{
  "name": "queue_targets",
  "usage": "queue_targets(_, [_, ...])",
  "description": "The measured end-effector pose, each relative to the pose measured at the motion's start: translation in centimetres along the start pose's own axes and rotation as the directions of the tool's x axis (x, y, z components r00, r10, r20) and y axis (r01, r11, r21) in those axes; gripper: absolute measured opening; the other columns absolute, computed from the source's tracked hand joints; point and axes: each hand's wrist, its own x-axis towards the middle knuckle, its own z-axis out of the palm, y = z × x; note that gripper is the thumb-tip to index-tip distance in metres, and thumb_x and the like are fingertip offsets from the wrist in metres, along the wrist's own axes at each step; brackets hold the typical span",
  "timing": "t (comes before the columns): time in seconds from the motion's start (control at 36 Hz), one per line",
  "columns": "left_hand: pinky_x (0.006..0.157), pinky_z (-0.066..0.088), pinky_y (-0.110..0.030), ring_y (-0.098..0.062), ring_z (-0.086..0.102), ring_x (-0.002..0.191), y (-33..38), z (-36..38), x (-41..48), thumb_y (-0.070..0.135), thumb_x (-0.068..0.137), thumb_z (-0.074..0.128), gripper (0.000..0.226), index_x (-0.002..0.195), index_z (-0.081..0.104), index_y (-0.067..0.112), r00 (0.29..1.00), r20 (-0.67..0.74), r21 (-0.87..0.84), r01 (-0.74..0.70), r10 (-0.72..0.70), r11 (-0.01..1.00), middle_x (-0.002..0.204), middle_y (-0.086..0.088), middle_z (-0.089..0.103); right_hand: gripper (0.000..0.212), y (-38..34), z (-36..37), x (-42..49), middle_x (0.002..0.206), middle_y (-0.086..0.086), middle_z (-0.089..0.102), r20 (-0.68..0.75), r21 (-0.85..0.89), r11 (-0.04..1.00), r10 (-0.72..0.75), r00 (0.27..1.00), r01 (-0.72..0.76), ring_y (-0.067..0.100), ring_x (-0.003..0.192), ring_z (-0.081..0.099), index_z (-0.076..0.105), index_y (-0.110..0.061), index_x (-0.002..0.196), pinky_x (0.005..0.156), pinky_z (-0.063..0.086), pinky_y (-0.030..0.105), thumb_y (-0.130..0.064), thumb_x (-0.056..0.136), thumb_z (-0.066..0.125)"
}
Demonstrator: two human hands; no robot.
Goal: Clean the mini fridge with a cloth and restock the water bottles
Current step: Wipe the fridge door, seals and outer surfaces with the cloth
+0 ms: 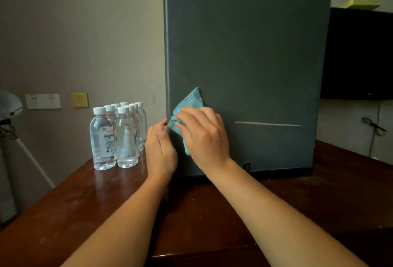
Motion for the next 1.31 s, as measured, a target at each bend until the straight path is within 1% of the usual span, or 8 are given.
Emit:
queue_targets(0.11, [0.09, 0.042, -0.021, -0.004, 0.056, 0.102, -0.3, -0.2, -0.2, 0.059, 0.103, 0.015, 0.052, 0.12, 0.057, 0.034, 1.0, 0.004, -0.02, 0.004, -0.004, 1.0, 0.112, 0.003, 0.062, 0.01, 0.2, 0.0, -3.2, 0.113, -0.008, 0.071, 0.051, 0.028, 0.992, -0.126, 0.991, 0.125, 0.023, 0.094, 0.061, 0.075, -0.019, 0.104, 0.078, 0.048, 0.04, -0.021, 0.096, 0.067])
queue_targets(0.28, [0.098, 0.048, -0.053, -0.025, 0.061, 0.113, -0.4, -0.6, -0.1, 0.053, 0.104, 0.016, 0.063, 0.126, 0.061, 0.015, 0.999, 0.047, -0.045, 0.024, -0.022, 0.999, 0.118, -0.008, 0.065, 0.012, 1.2, -0.1, -0.7, 0.111, -0.007, 0.072, 0.028, 0.042, 0.995, -0.091, 0.995, 0.09, 0.026, 0.089, 0.061, 0.076, -0.018, 0.104, 0.074, 0.049, 0.043, -0.021, 0.093, 0.072])
queue_targets(0.39, [0.1, 0.047, -0.048, -0.018, 0.058, 0.112, -0.2, -0.6, -0.4, 0.053, 0.104, 0.015, 0.062, 0.127, 0.061, 0.018, 0.998, 0.054, -0.028, 0.034, -0.032, 0.999, 0.118, -0.001, 0.061, 0.014, 1.4, 0.4, 0.2, 0.113, -0.006, 0.072, -0.045, -0.001, 1.0, -0.021, 0.999, 0.021, 0.024, 0.093, 0.061, 0.076, -0.017, 0.106, 0.079, 0.049, 0.04, -0.019, 0.093, 0.071])
queue_targets(0.67, [0.099, 0.043, -0.035, -0.013, 0.054, 0.113, 0.2, -0.5, -0.5, 0.048, 0.105, 0.016, 0.06, 0.131, 0.06, 0.016, 0.999, 0.051, -0.007, 0.018, -0.018, 1.0, 0.12, -0.001, 0.059, 0.022, 4.4, -1.8, -1.7, 0.125, 0.002, 0.069, 0.194, 0.012, 0.883, -0.462, 0.866, 0.468, 0.026, 0.099, 0.066, 0.075, -0.016, 0.115, 0.083, 0.051, 0.038, -0.024, 0.098, 0.065])
queue_targets(0.86, [0.087, 0.031, -0.017, 0.005, 0.041, 0.102, 0.5, 0.1, -1.0, 0.059, 0.1, 0.015, 0.069, 0.134, 0.055, 0.014, 1.0, 0.029, 0.097, 0.004, -0.007, 0.995, 0.119, 0.002, 0.051, 0.017, 4.0, -2.0, -3.4, 0.113, 0.01, 0.07, 0.118, 0.047, 0.96, -0.279, 0.953, 0.275, 0.031, 0.103, 0.063, 0.076, -0.014, 0.112, 0.092, 0.05, 0.04, -0.018, 0.099, 0.066])
queue_targets(1.0, [0.091, 0.032, -0.02, -0.008, 0.045, 0.103, 0.9, 0.1, -1.2, 0.043, 0.105, 0.019, 0.059, 0.127, 0.059, 0.008, 1.0, 0.015, 0.085, 0.019, -0.02, 0.996, 0.114, -0.005, 0.055, 0.02, 4.9, -3.3, -4.2, 0.12, 0.007, 0.069, 0.246, 0.124, 0.899, -0.438, 0.865, 0.42, 0.029, 0.104, 0.064, 0.076, -0.016, 0.114, 0.096, 0.048, 0.038, -0.013, 0.096, 0.067])
queue_targets(1.14, [0.087, 0.034, -0.026, -0.014, 0.046, 0.1, 1.5, -0.3, -1.4, 0.051, 0.102, 0.012, 0.064, 0.119, 0.063, 0.014, 1.0, 0.023, 0.084, -0.009, 0.007, 0.996, 0.095, 0.011, 0.049, 0.02, 5.4, -3.3, -3.3, 0.117, 0.012, 0.07, 0.078, 0.064, 0.98, -0.194, 0.978, 0.189, 0.035, 0.099, 0.064, 0.077, -0.009, 0.111, 0.089, 0.052, 0.045, -0.007, 0.092, 0.073])
queue_targets(1.31, [0.086, 0.032, -0.026, -0.002, 0.039, 0.095, 1.2, -0.2, -1.6, 0.061, 0.097, 0.013, 0.073, 0.122, 0.058, 0.009, 0.998, 0.055, 0.174, 0.019, -0.029, 0.985, 0.112, -0.005, 0.053, 0.023, 6.2, -4.1, -4.4, 0.12, 0.005, 0.069, 0.265, 0.115, 0.941, -0.338, 0.903, 0.319, 0.028, 0.103, 0.06, 0.075, -0.017, 0.113, 0.088, 0.049, 0.04, -0.014, 0.09, 0.072])
